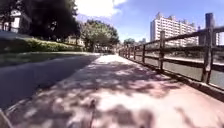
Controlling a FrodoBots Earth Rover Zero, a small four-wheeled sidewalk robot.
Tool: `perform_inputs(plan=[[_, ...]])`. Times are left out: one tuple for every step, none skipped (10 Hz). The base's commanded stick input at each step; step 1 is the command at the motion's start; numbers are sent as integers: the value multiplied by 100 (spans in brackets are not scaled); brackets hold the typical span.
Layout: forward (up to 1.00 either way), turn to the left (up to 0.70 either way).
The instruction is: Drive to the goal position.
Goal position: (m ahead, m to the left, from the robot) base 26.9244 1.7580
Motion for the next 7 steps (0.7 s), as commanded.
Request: perform_inputs(plan=[[85,0],[85,0],[85,0],[85,0],[85,0],[85,0],[85,0]])
